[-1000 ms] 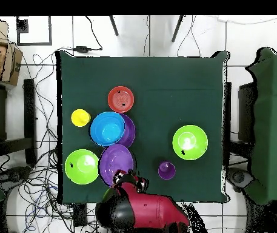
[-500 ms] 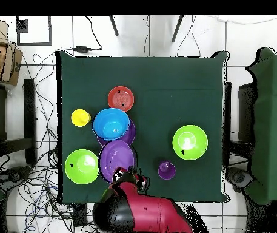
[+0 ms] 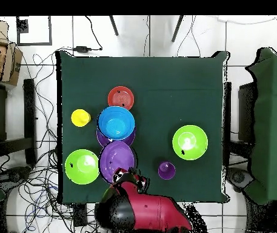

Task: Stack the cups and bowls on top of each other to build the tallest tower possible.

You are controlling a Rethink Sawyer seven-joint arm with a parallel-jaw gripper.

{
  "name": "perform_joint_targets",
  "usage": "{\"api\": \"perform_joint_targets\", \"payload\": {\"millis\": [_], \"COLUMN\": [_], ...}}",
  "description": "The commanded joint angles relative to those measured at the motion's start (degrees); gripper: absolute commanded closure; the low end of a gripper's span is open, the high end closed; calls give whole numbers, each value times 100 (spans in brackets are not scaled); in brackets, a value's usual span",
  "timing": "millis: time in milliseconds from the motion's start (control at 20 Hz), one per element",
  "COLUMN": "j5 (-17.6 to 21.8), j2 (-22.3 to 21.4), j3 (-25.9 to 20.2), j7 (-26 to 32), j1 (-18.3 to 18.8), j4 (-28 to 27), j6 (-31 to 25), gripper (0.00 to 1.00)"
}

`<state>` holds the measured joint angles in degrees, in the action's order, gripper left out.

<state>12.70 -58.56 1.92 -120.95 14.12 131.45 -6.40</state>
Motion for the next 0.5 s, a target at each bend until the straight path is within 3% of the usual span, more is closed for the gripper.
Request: {"api": "perform_joint_targets", "payload": {"millis": [50,400,500], "j5": [131,-422,-487], "j2": [-61,-1186,-1359], "j3": [-476,-665,-671], "j7": [-374,3,34], "j1": [198,202,191], "j4": [415,461,563], "j6": [-138,-1479,-1592], "gripper": [100,100,100]}}
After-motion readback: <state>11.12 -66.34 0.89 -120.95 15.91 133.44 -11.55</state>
